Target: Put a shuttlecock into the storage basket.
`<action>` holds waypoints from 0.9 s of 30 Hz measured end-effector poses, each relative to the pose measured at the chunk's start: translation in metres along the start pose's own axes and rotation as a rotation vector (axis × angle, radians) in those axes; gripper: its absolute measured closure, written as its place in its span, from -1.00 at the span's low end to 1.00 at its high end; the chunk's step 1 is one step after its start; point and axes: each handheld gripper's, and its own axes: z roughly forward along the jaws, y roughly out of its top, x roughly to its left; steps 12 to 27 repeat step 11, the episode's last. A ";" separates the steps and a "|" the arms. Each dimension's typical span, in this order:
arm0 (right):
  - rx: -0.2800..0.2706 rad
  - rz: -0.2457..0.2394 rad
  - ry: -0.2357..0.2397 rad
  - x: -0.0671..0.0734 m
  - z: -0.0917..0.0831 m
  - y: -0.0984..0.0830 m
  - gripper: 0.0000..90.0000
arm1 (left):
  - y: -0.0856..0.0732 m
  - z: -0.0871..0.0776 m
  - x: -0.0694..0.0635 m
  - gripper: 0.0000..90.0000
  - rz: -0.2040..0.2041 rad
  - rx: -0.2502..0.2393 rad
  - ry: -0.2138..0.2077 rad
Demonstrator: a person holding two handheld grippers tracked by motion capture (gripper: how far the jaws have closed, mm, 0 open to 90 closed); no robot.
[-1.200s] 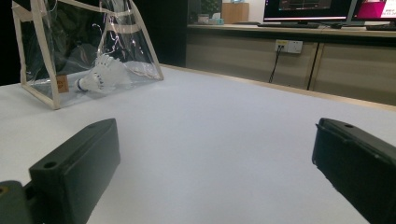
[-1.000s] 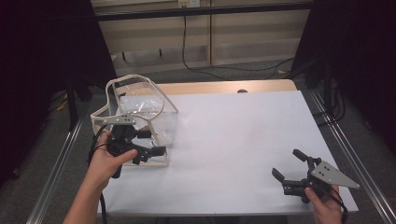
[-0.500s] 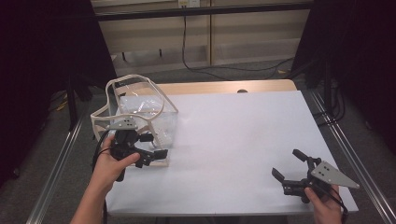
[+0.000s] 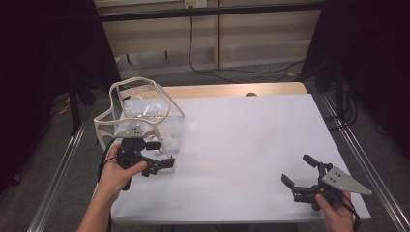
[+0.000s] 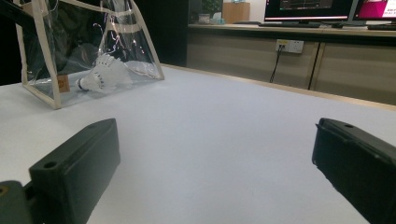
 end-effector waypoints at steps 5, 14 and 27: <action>0.000 0.002 -0.001 0.000 0.000 0.000 -0.98 | -0.005 0.003 0.000 -0.84 0.008 0.001 -0.002; 0.000 -0.003 0.000 0.000 0.000 0.000 -0.98 | -0.014 0.007 0.002 -0.84 0.002 -0.016 0.005; 0.000 -0.003 0.000 0.000 0.000 0.000 -0.98 | -0.014 0.007 0.002 -0.84 0.002 -0.016 0.005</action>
